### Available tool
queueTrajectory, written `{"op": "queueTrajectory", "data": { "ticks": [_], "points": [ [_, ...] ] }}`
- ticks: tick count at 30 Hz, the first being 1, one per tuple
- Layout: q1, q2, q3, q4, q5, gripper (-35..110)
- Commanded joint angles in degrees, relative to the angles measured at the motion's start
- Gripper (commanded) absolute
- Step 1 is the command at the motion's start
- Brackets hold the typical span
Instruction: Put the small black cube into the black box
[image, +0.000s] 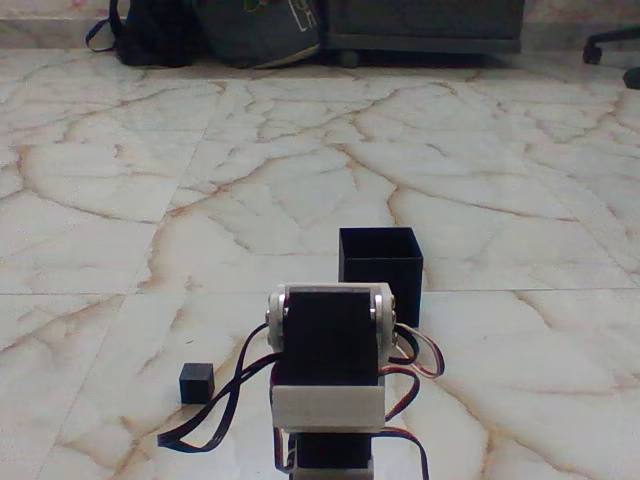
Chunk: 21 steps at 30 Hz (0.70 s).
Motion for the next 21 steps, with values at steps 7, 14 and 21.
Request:
{"op": "queueTrajectory", "data": {
  "ticks": [7,14,21],
  "points": [
    [0.0,0.0,0.0,0.0,0.0,4],
    [-1.7,-1.6,-0.1,-5.4,-7.2,3],
    [-3.7,-3.6,-2.4,-15.4,-2.5,4]
  ]
}}
